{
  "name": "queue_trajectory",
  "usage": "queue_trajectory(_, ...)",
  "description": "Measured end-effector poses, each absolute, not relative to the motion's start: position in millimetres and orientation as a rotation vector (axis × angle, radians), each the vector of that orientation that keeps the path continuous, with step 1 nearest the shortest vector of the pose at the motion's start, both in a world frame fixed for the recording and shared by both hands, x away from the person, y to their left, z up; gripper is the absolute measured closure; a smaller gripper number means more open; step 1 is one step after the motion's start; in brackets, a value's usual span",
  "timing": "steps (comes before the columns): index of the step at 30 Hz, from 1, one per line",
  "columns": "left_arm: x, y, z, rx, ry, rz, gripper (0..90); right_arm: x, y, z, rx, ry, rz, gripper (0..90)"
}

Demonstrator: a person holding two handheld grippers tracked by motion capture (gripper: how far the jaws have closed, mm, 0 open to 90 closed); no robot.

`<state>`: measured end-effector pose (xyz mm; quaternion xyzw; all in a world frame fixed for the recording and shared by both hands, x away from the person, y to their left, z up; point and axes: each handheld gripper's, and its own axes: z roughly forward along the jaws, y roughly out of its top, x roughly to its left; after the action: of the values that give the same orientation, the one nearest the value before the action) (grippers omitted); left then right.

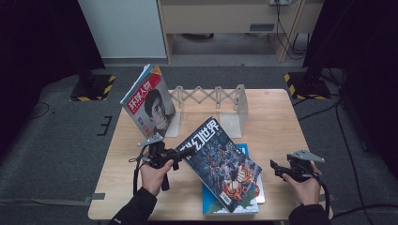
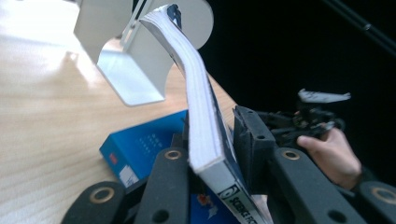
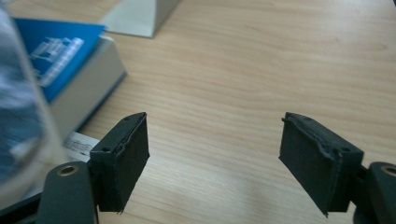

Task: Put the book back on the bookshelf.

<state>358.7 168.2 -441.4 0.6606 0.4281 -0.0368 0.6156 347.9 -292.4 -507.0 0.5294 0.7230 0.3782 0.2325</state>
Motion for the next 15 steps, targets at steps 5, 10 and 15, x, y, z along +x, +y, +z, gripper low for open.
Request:
queue_trajectory(5,358.8,171.4,-430.7,1.498,0.978,-0.088,77.5,350.8,-298.3,-513.6,1.479,1.999,0.98,23.5)
queue_trajectory(10,360.8,174.5,-417.0,1.457,0.971,-0.088,79.5,353.9,-301.2,-521.3,1.485,2.049,0.897,21.2)
queue_trajectory(15,362.7,176.7,-404.6,1.428,0.961,-0.1,81.5,355.5,-303.1,-527.6,1.495,2.076,0.863,17.1)
